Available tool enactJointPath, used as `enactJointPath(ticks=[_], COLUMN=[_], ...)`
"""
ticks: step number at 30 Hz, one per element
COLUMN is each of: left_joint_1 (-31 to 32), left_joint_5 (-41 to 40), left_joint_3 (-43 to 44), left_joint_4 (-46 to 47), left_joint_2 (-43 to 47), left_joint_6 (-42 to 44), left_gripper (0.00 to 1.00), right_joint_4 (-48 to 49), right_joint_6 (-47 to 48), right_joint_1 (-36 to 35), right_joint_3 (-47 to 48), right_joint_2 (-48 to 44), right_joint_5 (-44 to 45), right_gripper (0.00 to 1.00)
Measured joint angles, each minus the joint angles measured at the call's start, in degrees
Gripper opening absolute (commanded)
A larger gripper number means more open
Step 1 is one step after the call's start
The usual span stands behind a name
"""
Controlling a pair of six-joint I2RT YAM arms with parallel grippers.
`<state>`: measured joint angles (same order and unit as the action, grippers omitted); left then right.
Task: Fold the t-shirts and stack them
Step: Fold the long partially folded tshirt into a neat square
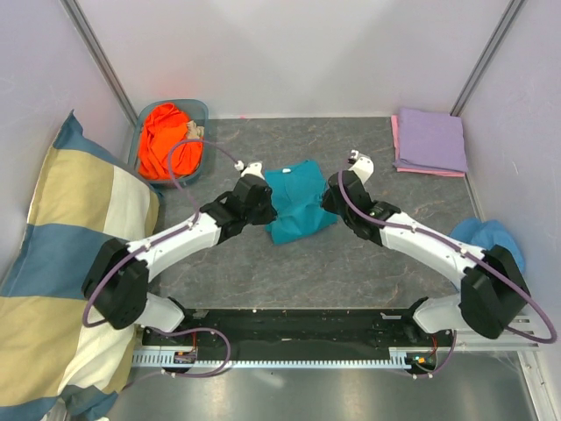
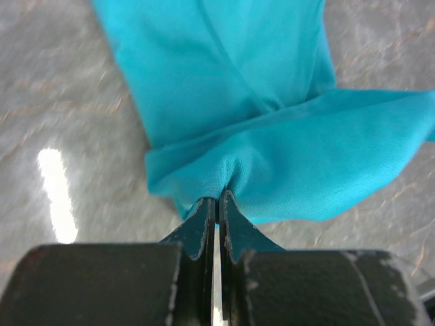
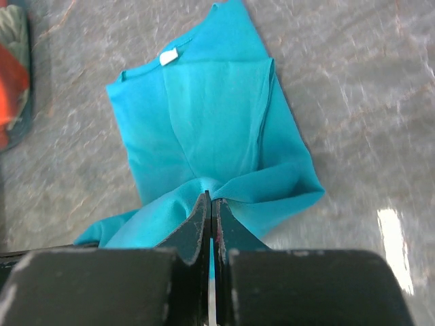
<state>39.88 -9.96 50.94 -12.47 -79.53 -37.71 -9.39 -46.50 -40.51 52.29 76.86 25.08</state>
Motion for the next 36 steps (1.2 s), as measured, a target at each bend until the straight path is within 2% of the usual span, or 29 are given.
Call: enactJointPath(ticks=[4,20,29,36], left_joint_1=[-2.1,-13.9,-14.6,-16.5], left_joint_5=[2.5,9.7,12.1,13.2], left_joint_3=[4.7,13.9,18.1,25.1], left_joint_4=[3.0,8.4,9.5,9.7], left_joint_2=[-5.9,-17.7,-22.4,-28.1], left_joint_6=[1.7,3.5,3.7,4.2], left_gripper=[0.02,0.02,0.02,0.02], right_joint_4=[2.3,10.0,12.3,14.3], right_joint_6=[2.5,8.1,10.0,12.3], right_joint_1=[3.0,12.0,13.8,15.5], right_joint_3=[3.7,20.5,23.0,29.9], right_joint_2=[5.6,26.1,29.9,36.2], right_joint_5=[-2.0,-12.9,-16.0,-19.8], right_gripper=[0.00,0.00,0.00,0.00])
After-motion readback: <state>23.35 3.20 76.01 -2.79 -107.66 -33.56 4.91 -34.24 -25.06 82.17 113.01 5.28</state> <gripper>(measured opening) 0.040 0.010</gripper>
